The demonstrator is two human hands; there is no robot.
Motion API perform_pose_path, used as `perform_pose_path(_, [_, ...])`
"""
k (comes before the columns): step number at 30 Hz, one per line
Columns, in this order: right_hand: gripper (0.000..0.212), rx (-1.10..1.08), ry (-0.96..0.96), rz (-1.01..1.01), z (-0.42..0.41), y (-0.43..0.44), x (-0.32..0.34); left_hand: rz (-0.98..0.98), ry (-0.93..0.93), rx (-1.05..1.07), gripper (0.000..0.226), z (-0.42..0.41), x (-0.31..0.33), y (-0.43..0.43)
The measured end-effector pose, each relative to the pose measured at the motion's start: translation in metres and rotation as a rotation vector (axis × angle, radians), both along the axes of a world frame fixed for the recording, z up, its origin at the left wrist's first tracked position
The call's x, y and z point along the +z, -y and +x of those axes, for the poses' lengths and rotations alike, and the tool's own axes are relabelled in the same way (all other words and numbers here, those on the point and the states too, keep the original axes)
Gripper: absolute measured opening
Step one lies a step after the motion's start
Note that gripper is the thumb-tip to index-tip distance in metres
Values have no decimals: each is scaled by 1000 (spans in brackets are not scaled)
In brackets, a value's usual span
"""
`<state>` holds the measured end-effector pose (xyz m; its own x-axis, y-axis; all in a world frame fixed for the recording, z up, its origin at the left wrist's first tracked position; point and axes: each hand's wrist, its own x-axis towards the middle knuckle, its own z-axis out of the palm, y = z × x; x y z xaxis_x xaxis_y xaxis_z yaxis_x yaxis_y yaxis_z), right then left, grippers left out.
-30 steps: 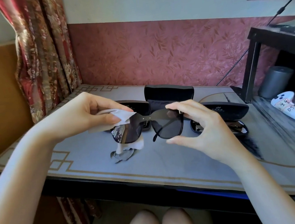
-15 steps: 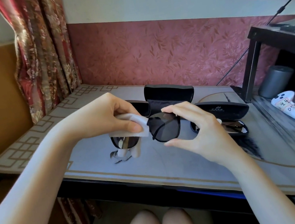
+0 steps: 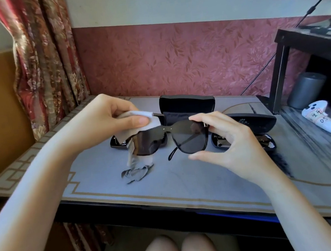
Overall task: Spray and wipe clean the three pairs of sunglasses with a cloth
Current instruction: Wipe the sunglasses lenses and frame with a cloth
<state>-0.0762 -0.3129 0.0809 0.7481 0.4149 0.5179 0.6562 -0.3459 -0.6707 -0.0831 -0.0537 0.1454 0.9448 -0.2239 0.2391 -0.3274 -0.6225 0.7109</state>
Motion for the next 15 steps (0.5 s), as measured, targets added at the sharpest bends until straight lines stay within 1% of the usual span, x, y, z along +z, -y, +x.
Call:
perform_pose_path(3, [58,5,-7,10,0,2,0,-26,-25,-14,24,-4,1,-3])
perform_pose_path(6, [59,12,-22,9,0,3,0,-27,-100,-52,19,-6,2,-7])
perform_pose_path(10, [60,46,-36,-41,-1,2,-1,101,-244,-118,20,-6,5,-10])
perform_pose_path(12, [60,54,-39,-44,-1,0,-1,134,-314,-160,19,-7,7,-5])
perform_pose_path(15, [60,58,-35,-29,-2,-1,1,192,-363,-209,19,-7,9,3])
